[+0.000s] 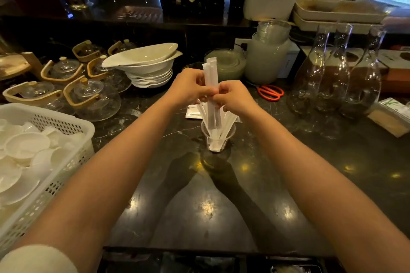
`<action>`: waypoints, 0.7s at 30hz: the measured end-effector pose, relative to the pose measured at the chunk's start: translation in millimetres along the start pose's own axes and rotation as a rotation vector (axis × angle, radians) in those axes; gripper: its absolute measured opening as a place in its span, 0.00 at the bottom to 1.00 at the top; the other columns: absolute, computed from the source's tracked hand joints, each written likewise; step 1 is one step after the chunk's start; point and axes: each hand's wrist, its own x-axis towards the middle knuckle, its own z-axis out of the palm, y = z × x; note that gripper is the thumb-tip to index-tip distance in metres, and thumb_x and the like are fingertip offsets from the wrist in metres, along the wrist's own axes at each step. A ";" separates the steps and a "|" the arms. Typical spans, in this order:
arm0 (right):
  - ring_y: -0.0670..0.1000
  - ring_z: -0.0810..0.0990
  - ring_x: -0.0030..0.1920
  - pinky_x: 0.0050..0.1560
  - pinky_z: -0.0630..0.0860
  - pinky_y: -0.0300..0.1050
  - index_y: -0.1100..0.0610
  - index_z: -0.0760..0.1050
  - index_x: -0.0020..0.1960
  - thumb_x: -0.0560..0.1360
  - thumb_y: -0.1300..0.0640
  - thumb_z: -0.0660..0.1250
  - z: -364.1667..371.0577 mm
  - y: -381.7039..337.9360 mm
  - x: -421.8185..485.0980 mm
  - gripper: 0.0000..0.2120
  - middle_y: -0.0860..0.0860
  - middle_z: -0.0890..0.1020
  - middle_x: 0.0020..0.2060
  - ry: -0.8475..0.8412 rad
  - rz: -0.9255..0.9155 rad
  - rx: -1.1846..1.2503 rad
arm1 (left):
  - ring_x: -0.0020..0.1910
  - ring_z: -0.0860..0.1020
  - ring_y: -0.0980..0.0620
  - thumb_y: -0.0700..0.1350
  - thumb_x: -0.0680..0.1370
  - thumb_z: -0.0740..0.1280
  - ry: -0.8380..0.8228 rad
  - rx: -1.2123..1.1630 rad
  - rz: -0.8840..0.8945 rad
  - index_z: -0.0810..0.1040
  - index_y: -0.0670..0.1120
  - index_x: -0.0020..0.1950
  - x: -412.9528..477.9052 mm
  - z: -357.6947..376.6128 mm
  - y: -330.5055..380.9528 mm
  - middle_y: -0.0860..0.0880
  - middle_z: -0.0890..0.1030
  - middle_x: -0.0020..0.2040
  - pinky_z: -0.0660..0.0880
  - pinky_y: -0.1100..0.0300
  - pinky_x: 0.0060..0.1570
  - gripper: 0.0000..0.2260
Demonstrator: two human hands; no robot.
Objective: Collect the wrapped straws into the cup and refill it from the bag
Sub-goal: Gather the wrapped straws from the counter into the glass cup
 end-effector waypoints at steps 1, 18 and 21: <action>0.46 0.74 0.30 0.28 0.71 0.33 0.65 0.77 0.44 0.72 0.67 0.65 -3.9 2.7 2.1 0.03 0.54 0.76 0.31 0.014 0.005 0.001 | 0.42 0.80 0.50 0.43 0.72 0.70 0.005 0.010 0.014 0.77 0.38 0.56 4.2 3.9 2.0 0.43 0.81 0.46 0.77 0.62 0.41 0.15; 0.45 0.76 0.32 0.32 0.76 0.36 0.63 0.72 0.60 0.76 0.66 0.63 10.9 57.6 5.8 0.13 0.50 0.76 0.35 -0.063 0.248 0.039 | 0.37 0.77 0.53 0.40 0.73 0.68 -0.170 0.058 -0.186 0.77 0.37 0.55 17.9 48.4 -45.9 0.39 0.81 0.51 0.73 0.65 0.34 0.12; 0.46 0.76 0.31 0.26 0.75 0.32 0.61 0.71 0.60 0.75 0.65 0.63 6.8 53.5 10.0 0.13 0.51 0.75 0.35 -0.031 0.251 0.087 | 0.40 0.79 0.51 0.41 0.73 0.69 -0.145 0.066 -0.189 0.77 0.39 0.51 23.5 45.2 -47.4 0.41 0.81 0.48 0.74 0.65 0.33 0.10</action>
